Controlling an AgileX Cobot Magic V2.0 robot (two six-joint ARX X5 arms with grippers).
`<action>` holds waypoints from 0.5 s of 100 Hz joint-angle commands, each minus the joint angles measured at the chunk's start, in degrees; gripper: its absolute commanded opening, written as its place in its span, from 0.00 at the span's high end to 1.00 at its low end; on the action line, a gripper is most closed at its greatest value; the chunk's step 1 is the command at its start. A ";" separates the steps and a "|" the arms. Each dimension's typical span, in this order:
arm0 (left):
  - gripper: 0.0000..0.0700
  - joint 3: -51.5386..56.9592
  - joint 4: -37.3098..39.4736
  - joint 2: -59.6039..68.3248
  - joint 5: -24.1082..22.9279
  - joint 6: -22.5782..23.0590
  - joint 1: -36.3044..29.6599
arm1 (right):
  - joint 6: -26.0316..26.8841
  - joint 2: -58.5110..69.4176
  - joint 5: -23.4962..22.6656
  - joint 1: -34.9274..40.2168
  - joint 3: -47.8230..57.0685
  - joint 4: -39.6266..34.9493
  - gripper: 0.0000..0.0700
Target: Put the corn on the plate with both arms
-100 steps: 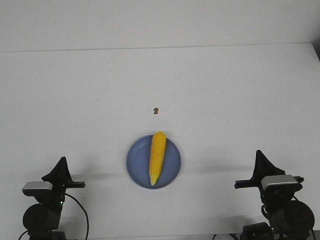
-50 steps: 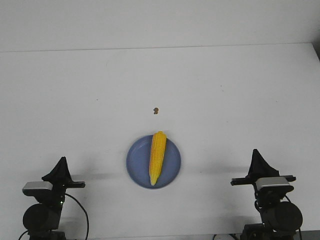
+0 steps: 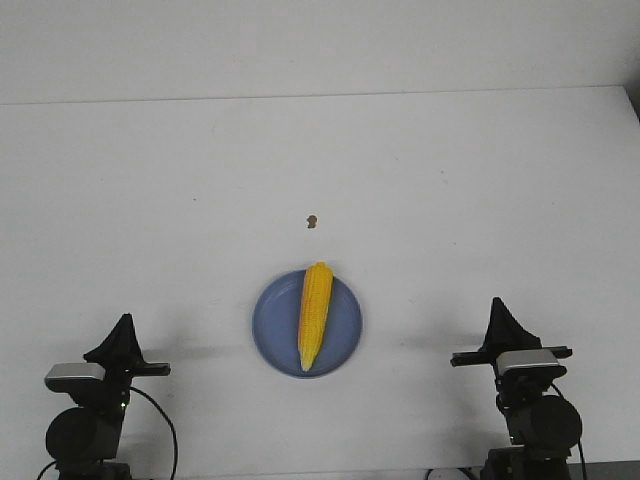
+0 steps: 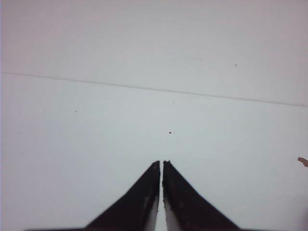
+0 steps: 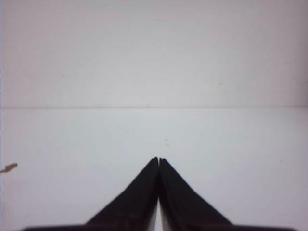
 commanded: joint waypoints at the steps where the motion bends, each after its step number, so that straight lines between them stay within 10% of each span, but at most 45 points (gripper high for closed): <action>1: 0.98 -1.11 0.57 -0.07 -0.07 -0.15 0.07 | 1.16 -0.02 -0.13 -0.04 -0.48 1.18 1.00; 50: 0.98 -1.11 0.57 -0.07 -0.07 -0.15 0.07 | 1.07 -0.02 -0.09 -0.04 -2.99 5.79 1.00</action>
